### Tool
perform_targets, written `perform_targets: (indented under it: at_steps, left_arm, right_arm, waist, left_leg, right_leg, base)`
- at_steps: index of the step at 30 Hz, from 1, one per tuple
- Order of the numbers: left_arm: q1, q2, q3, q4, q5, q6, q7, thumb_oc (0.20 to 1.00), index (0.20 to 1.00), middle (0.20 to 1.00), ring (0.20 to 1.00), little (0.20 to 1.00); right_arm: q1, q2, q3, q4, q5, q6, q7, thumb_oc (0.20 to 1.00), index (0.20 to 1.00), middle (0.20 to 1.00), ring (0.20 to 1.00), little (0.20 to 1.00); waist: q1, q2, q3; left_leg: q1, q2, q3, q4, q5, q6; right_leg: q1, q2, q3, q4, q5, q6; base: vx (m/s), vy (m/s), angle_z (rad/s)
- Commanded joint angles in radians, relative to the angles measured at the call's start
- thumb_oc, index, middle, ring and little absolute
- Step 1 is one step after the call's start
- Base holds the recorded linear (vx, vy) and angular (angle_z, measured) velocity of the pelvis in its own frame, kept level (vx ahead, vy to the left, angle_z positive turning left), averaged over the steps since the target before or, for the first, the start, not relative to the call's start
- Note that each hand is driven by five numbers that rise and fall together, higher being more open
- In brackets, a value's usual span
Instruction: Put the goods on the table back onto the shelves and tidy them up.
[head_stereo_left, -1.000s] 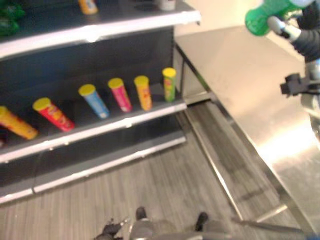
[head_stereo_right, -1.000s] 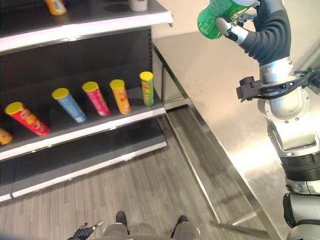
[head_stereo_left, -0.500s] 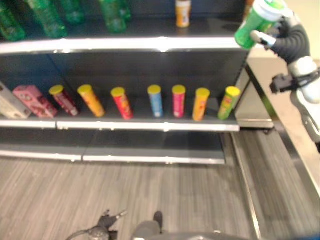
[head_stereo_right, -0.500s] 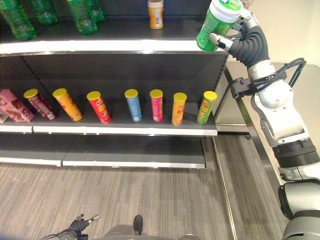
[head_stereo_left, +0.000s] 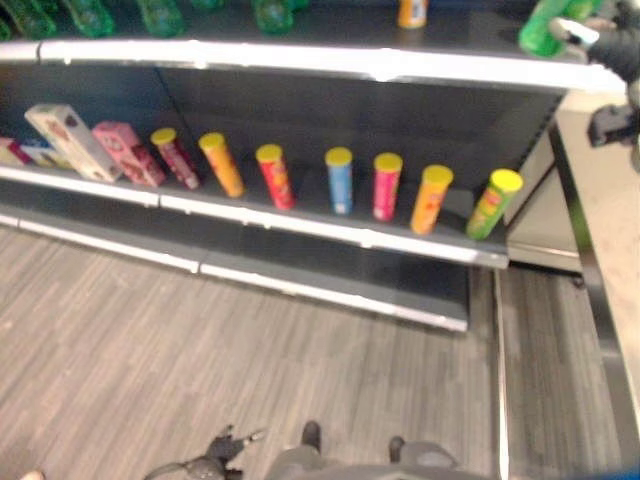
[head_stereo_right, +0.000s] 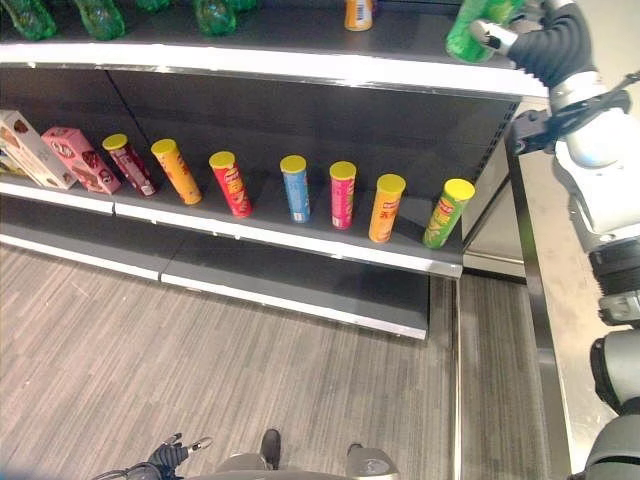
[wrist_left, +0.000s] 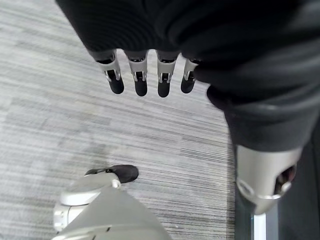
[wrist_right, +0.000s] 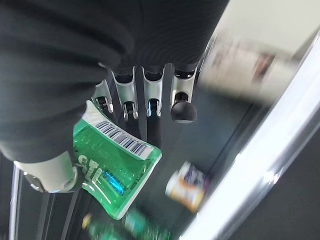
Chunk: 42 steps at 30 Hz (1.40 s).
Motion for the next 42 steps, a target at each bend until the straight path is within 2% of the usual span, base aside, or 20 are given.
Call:
perform_targets:
  at_steps: [1,2,7,13,15,19,21,23,24,25,26,27,29,30,31,33,34,36,39,42]
  left_arm:
    - [-0.011,0.074,0.032,0.021,-0.014,-0.013,0.009,1.0,1.0,1.0,1.0,1.0]
    - [-0.01,0.078,0.032,0.023,-0.022,-0.015,0.011,1.0,1.0,1.0,1.0,1.0]
    - [-0.002,0.083,0.044,0.03,-0.043,-0.013,0.019,1.0,1.0,1.0,1.0,1.0]
    - [-0.002,0.082,0.044,0.03,-0.043,-0.013,0.019,1.0,1.0,1.0,1.0,1.0]
    - [0.006,0.087,0.047,0.047,-0.058,-0.01,0.018,1.0,1.0,1.0,1.0,1.0]
    - [0.008,0.085,0.048,0.052,-0.066,-0.013,0.02,1.0,1.0,1.0,1.0,1.0]
    - [0.027,0.098,0.063,0.051,-0.087,-0.019,0.006,1.0,1.0,1.0,1.0,1.0]
    - [0.039,0.11,0.072,0.032,-0.11,-0.018,-0.011,1.0,1.0,1.0,1.0,1.0]
    - [0.038,0.11,0.072,0.032,-0.11,-0.018,-0.011,1.0,1.0,1.0,1.0,1.0]
    - [0.04,0.121,0.067,0.026,-0.1,-0.019,-0.011,1.0,1.0,1.0,1.0,1.0]
    - [0.043,0.122,0.065,0.022,-0.104,-0.017,-0.017,1.0,1.0,1.0,1.0,1.0]
    - [0.047,0.126,0.059,0.015,-0.099,-0.017,-0.022,1.0,1.0,1.0,1.0,1.0]
    - [0.047,0.132,0.058,0.006,-0.1,-0.021,-0.026,1.0,1.0,1.0,1.0,1.0]
    - [0.049,0.139,0.06,0.001,-0.101,-0.02,-0.03,1.0,1.0,1.0,1.0,1.0]
    - [0.048,0.146,0.064,0.0,-0.105,-0.023,-0.027,1.0,1.0,1.0,1.0,1.0]
    - [0.053,0.152,0.067,-0.002,-0.101,-0.028,-0.028,1.0,1.0,1.0,1.0,1.0]
    - [0.057,0.152,0.068,0.003,-0.097,-0.033,-0.033,1.0,1.0,1.0,1.0,1.0]
    - [0.056,0.156,0.072,0.001,-0.089,-0.037,-0.03,1.0,1.0,1.0,1.0,1.0]
    - [0.049,0.167,0.09,-0.014,-0.075,-0.045,-0.016,1.0,1.0,1.0,1.0,1.0]
    - [0.05,0.176,0.091,-0.021,-0.066,-0.049,-0.011,1.0,1.0,1.0,1.0,1.0]
  right_arm:
    - [-0.104,0.021,0.011,-0.005,0.008,-0.029,-0.01,0.2,0.2,0.2,0.2,0.2]
    - [-0.131,0.063,0.044,0.028,-0.011,-0.021,-0.003,0.2,0.2,0.2,0.2,0.2]
    - [-0.202,0.099,0.109,0.127,-0.102,0.013,-0.013,0.2,0.2,0.2,0.2,0.2]
    - [-0.204,0.099,0.111,0.129,-0.102,0.013,-0.014,0.2,0.2,0.2,0.2,0.2]
    - [-0.271,0.079,0.164,0.26,-0.207,0.046,-0.033,0.2,0.2,0.2,0.2,0.2]
    - [-0.304,0.076,0.176,0.304,-0.222,0.052,-0.053,0.2,0.2,0.2,0.2,0.2]
    - [-0.347,0.075,0.189,0.331,-0.214,0.054,-0.061,0.2,0.2,0.2,0.2,0.2]
    - [-0.384,0.069,0.203,0.322,-0.212,0.055,-0.056,0.2,0.2,0.2,0.2,0.2]
    - [-0.386,0.069,0.205,0.323,-0.212,0.055,-0.056,0.2,0.2,0.2,0.2,0.2]
    - [-0.386,0.066,0.212,0.324,-0.216,0.051,-0.065,0.2,0.2,0.2,0.2,0.2]
    - [-0.386,0.063,0.21,0.317,-0.215,0.055,-0.064,0.2,0.2,0.2,0.2,0.2]
    - [-0.394,0.058,0.214,0.309,-0.218,0.054,-0.064,0.2,0.2,0.2,0.2,0.2]
    - [-0.399,0.053,0.215,0.308,-0.221,0.052,-0.069,0.2,0.2,0.2,0.2,0.2]
    - [-0.391,0.061,0.207,0.308,-0.227,0.046,-0.077,0.2,0.2,0.2,0.2,0.2]
    - [-0.381,0.061,0.199,0.306,-0.226,0.041,-0.08,0.2,0.2,0.2,0.2,0.2]
    - [-0.385,0.053,0.204,0.302,-0.227,0.039,-0.077,0.2,0.2,0.2,0.2,0.2]
    - [-0.393,0.054,0.203,0.298,-0.229,0.041,-0.073,0.2,0.2,0.2,0.2,0.2]
    - [-0.385,0.058,0.207,0.273,-0.238,0.039,-0.067,0.2,0.2,0.2,0.2,0.2]
    - [-0.36,0.091,0.192,0.21,-0.239,0.048,-0.051,0.2,0.2,0.2,0.2,0.2]
    - [-0.345,0.086,0.175,0.184,-0.238,0.046,-0.049,0.2,0.2,0.2,0.2,0.2]
  waist:
    - [0.023,-0.064,-0.044]
    - [0.029,-0.064,-0.045]
    - [0.036,-0.056,-0.053]
    - [0.034,-0.056,-0.053]
    - [0.04,-0.044,-0.055]
    - [0.038,-0.04,-0.053]
    - [0.041,-0.045,-0.045]
    - [0.057,-0.05,-0.015]
    - [0.056,-0.049,-0.014]
    - [0.066,-0.057,0.012]
    - [0.071,-0.059,0.016]
    - [0.079,-0.06,0.015]
    - [0.09,-0.059,0.015]
    - [0.114,-0.039,0.015]
    - [0.123,-0.032,0.013]
    - [0.134,-0.034,0.011]
    - [0.138,-0.029,-0.001]
    - [0.141,-0.035,-0.006]
    - [0.145,-0.067,-0.015]
    - [0.138,-0.076,-0.024]
  left_leg:
    - [-0.005,0.011,0.005,0.129,-0.159,-0.05]
    - [0.0,0.015,0.004,0.124,-0.155,-0.055]
    - [0.011,0.019,-0.009,0.106,-0.146,-0.069]
    - [0.012,0.019,-0.01,0.106,-0.146,-0.069]
    - [0.019,0.029,-0.042,0.086,-0.135,-0.083]
    - [0.02,0.041,-0.038,0.086,-0.133,-0.09]
    - [0.009,0.051,-0.034,0.155,-0.132,-0.097]
    - [-0.038,0.038,-0.053,0.286,-0.063,-0.107]
    - [-0.039,0.038,-0.054,0.29,-0.064,-0.107]
    - [-0.071,0.036,-0.056,0.342,-0.021,-0.091]
    - [-0.096,0.032,-0.056,0.332,-0.025,-0.087]
    - [-0.122,0.024,-0.054,0.289,-0.058,-0.083]
    - [-0.162,0.007,-0.066,0.26,-0.06,-0.085]
    - [-0.216,-0.021,-0.108,0.152,-0.012,-0.093]
    - [-0.252,-0.023,-0.126,0.107,0.021,-0.103]
    - [-0.264,-0.027,-0.121,0.096,0.032,-0.107]
    - [-0.236,-0.022,-0.125,0.083,0.019,-0.094]
    - [-0.239,-0.026,-0.112,0.11,0.001,-0.086]
    - [-0.213,-0.018,-0.011,0.167,-0.056,-0.057]
    - [-0.205,-0.025,0.018,0.178,-0.08,-0.042]
  right_leg:
    - [-0.061,-0.081,0.022,-0.044,0.031,0.098]
    - [-0.053,-0.087,0.0,-0.041,0.023,0.095]
    - [-0.031,-0.101,-0.044,-0.033,0.009,0.093]
    - [-0.03,-0.102,-0.045,-0.033,0.009,0.093]
    - [-0.03,-0.115,-0.085,0.013,-0.021,0.087]
    - [-0.035,-0.11,-0.094,0.03,-0.034,0.081]
    - [-0.04,-0.093,-0.073,0.04,-0.056,0.06]
    - [-0.028,-0.078,-0.061,0.041,-0.062,0.042]
    - [-0.027,-0.079,-0.062,0.042,-0.063,0.042]
    - [-0.017,-0.072,-0.059,0.041,-0.064,0.037]
    - [-0.013,-0.071,-0.055,0.035,-0.064,0.04]
    - [-0.011,-0.067,-0.044,0.028,-0.071,0.047]
    - [-0.004,-0.061,-0.029,0.014,-0.071,0.053]
    - [0.022,-0.034,0.004,0.0,-0.085,0.056]
    - [0.041,-0.022,0.024,-0.004,-0.093,0.059]
    - [0.067,-0.023,0.047,-0.005,-0.106,0.067]
    - [0.095,-0.031,0.084,0.007,-0.121,0.082]
    - [0.108,-0.061,0.096,0.006,-0.109,0.098]
    - [0.087,-0.151,0.149,0.015,-0.009,0.137]
    - [0.074,-0.186,0.155,0.022,0.036,0.154]
  base:
    - [0.11,-0.11,0.06]
    - [0.13,-0.131,0.04]
    - [0.07,-0.078,0.29]
    - [0.02,-0.024,0.14]
    - [0.14,-0.166,0.17]
    - [0.05,-0.091,0.41]
    - [0.08,-0.151,0.16]
    - [0.02,-0.101,-0.03]
    - [0.08,-0.098,-0.03]
    - [0.12,-0.08,0.06]
    - [0.22,-0.098,0.04]
    - [0.24,-0.04,0.0]
    - [0.27,0.01,-0.18]
    - [0.38,0.076,-0.31]
    - [0.39,0.074,-0.21]
    - [0.39,0.116,-0.52]
    - [0.61,0.227,-0.96]
    - [0.35,0.146,-0.95]
    - [0.33,0.209,-1.28]
    - [0.13,0.103,-0.85]
